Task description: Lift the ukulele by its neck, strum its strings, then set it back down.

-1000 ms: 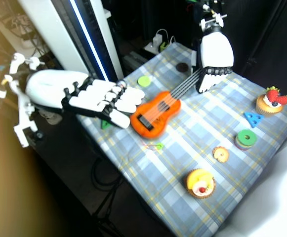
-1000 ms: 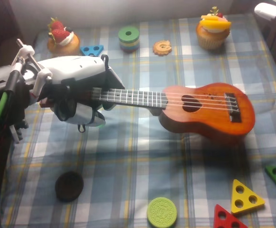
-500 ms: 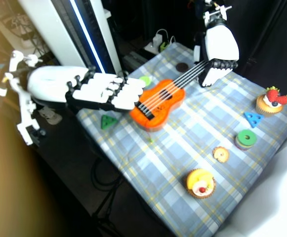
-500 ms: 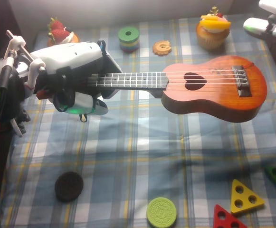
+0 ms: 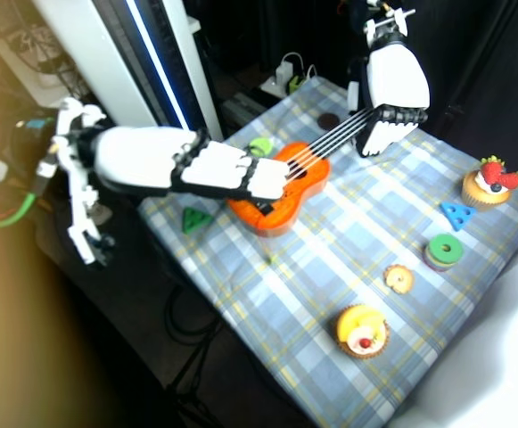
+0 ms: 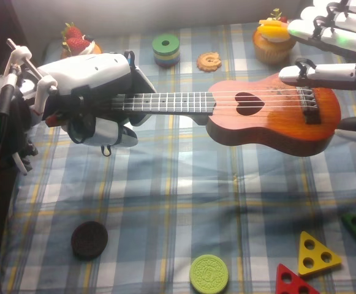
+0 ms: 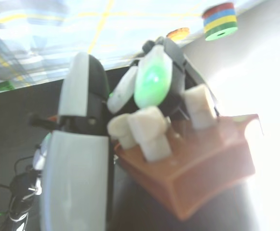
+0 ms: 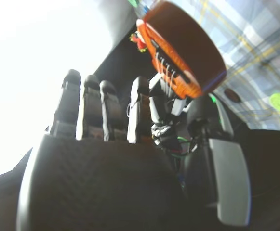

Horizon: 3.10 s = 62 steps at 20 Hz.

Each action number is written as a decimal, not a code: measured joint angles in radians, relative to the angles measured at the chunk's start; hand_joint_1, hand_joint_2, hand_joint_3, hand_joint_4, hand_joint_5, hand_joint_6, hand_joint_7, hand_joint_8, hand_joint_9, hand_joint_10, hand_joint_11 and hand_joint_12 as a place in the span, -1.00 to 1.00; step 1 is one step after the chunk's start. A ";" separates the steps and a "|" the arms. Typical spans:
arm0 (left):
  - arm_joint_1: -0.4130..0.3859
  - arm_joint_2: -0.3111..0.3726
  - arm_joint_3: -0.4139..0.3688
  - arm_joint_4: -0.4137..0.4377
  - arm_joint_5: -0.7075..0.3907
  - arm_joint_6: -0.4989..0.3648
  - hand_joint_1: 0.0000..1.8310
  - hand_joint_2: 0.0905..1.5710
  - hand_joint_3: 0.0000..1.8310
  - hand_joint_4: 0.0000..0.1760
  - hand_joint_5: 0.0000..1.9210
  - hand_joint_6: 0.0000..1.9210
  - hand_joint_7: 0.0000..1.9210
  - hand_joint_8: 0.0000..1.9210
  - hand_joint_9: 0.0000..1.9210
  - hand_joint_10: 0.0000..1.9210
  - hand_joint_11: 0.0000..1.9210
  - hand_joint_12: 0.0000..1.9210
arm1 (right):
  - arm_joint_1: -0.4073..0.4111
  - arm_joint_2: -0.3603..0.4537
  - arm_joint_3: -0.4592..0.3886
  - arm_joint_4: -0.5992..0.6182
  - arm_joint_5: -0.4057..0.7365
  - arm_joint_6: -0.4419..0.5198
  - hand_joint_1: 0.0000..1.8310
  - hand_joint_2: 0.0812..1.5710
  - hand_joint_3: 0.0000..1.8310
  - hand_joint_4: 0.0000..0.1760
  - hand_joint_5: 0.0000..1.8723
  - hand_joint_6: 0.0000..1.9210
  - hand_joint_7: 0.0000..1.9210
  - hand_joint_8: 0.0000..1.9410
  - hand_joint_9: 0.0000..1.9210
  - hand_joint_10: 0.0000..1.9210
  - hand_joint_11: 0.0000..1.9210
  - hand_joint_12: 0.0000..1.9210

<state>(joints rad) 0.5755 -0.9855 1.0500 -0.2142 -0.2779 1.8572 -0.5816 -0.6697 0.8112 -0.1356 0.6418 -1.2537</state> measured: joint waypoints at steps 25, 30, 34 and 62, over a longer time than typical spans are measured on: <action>0.002 -0.002 0.010 -0.019 -0.010 -0.005 0.64 0.50 -1.00 -1.00 0.02 1.00 0.38 1.00 0.52 1.00 0.56 1.00 | 0.074 0.045 0.011 -0.317 0.019 0.383 -0.25 0.67 -1.00 0.60 -0.38 0.56 -0.49 -1.00 -0.70 -0.98 -1.00 -0.01; 0.016 -0.004 0.010 -0.022 -0.008 -0.006 0.66 0.48 -1.00 -1.00 0.00 1.00 0.33 1.00 0.52 1.00 0.61 1.00 | 0.074 0.054 -0.013 -0.216 0.059 0.280 -0.73 0.75 -0.99 -1.00 -0.61 -0.38 -0.71 -1.00 -0.80 -1.00 -1.00 -0.13; 0.029 -0.023 0.024 -0.030 0.013 -0.007 0.55 0.51 -1.00 -1.00 -0.11 1.00 0.28 1.00 0.44 1.00 0.50 1.00 | 0.074 0.097 -0.026 -0.124 0.095 0.187 -0.66 0.82 -1.00 -1.00 -0.65 -0.81 -0.78 -0.99 -0.84 -0.99 -1.00 -0.32; 0.090 0.169 -0.096 0.077 -0.291 -0.288 -0.22 0.45 -1.00 -0.37 -1.00 -1.00 -1.00 -1.00 -1.00 -1.00 -1.00 -0.45 | 0.040 0.179 -0.079 -0.015 0.287 0.096 -0.41 0.75 -1.00 -0.97 -0.97 -0.86 -0.92 -0.91 -1.00 -0.47 -1.00 0.32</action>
<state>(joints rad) 0.6651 -0.8169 0.9539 -0.1371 -0.5686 1.5688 -0.5419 -0.4908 0.7326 -0.1505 0.9287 -1.1580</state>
